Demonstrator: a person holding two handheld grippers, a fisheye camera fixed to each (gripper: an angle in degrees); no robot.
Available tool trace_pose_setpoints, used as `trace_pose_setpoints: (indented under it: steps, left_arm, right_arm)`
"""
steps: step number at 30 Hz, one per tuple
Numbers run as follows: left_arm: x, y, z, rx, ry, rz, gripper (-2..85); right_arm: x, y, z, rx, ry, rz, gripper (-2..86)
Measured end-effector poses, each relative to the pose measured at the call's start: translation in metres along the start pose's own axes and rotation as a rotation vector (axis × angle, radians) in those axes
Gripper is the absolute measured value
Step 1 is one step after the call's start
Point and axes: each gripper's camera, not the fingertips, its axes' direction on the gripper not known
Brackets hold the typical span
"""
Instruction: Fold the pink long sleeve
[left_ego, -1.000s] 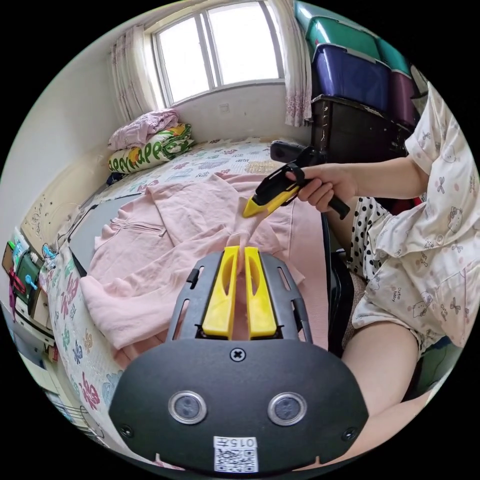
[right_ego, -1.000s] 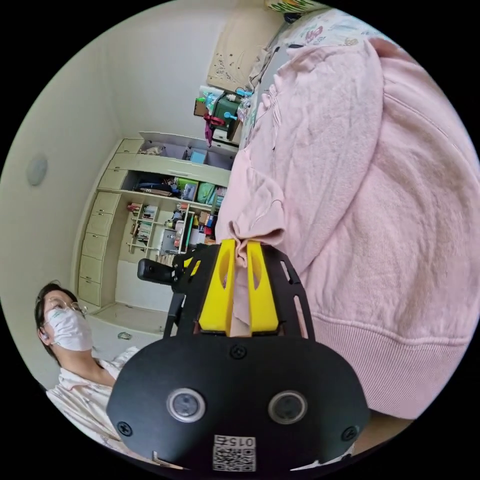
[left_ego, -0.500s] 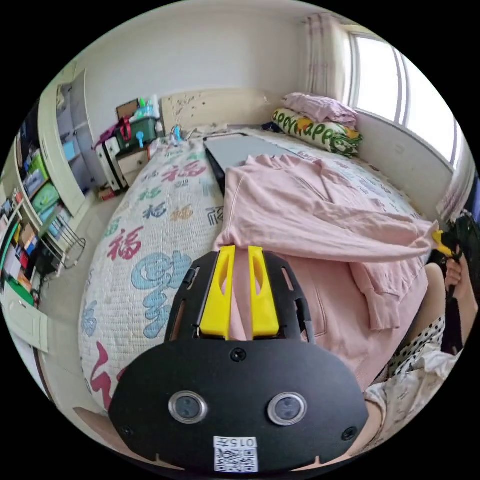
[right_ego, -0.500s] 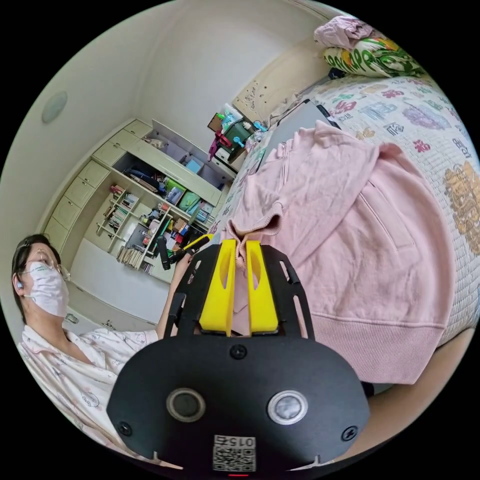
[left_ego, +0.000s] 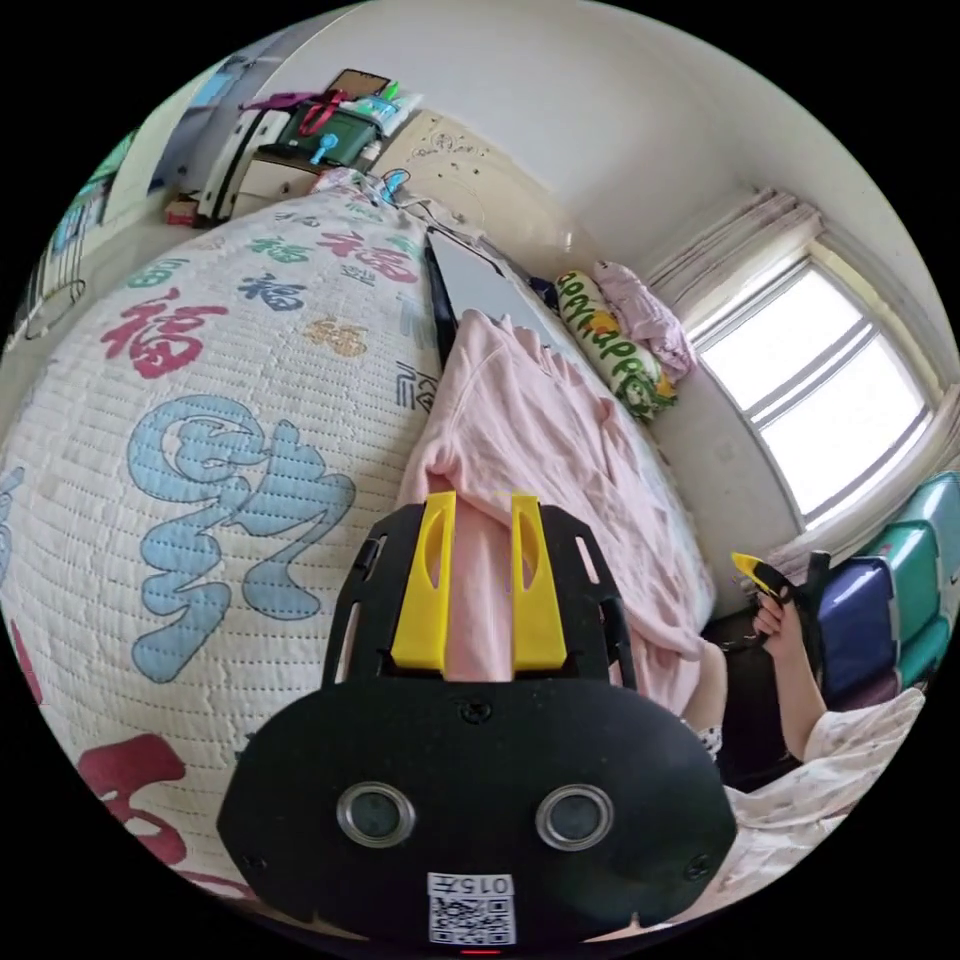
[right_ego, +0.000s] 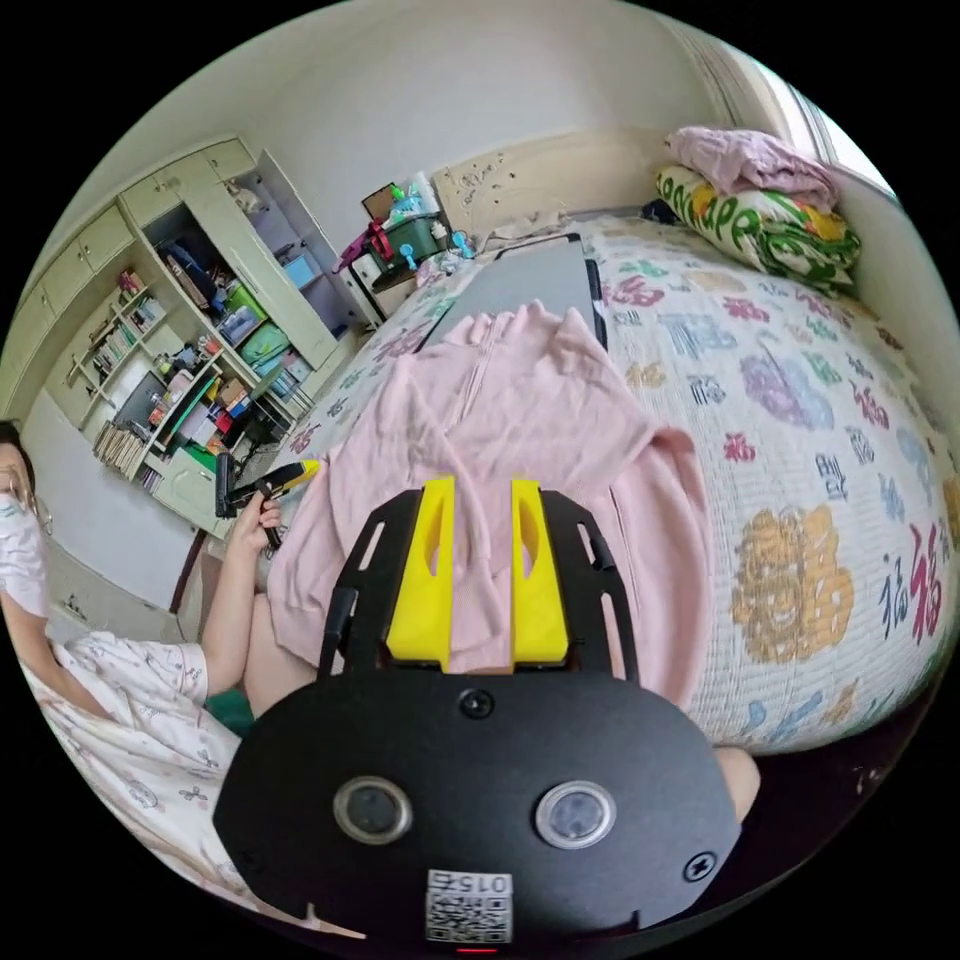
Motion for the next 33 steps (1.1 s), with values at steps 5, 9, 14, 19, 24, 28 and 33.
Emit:
trace_pose_setpoints:
  steps: [5,9,14,19,24,28,33]
  left_arm:
    - [-0.055,0.016,0.029,-0.022,0.016,-0.079,12.8]
    - [-0.087,0.03,0.047,0.015,0.135,-0.138,12.6]
    - [-0.115,0.056,0.065,0.036,0.142,-0.219,13.5]
    - [-0.133,0.065,0.074,0.081,0.112,-0.251,12.6]
    - [-0.16,0.073,0.084,0.137,0.191,-0.336,5.3]
    - [-0.158,0.075,0.078,0.182,0.189,-0.333,4.2]
    - [-0.146,0.074,0.072,0.239,0.168,-0.346,2.4]
  right_arm:
    - [-0.047,-0.066,0.134,-0.013,-0.078,-0.184,9.7]
    - [-0.074,-0.106,0.262,-0.106,-0.155,-0.225,10.4]
    - [-0.094,-0.144,0.45,-0.28,-0.209,-0.178,12.0]
    - [-0.108,-0.16,0.562,-0.309,-0.143,-0.155,12.2]
    - [-0.123,-0.165,0.648,-0.331,-0.019,-0.133,9.0]
    - [-0.156,-0.156,0.701,-0.365,0.064,-0.228,4.9]
    - [-0.197,-0.155,0.736,-0.367,0.173,-0.336,2.5]
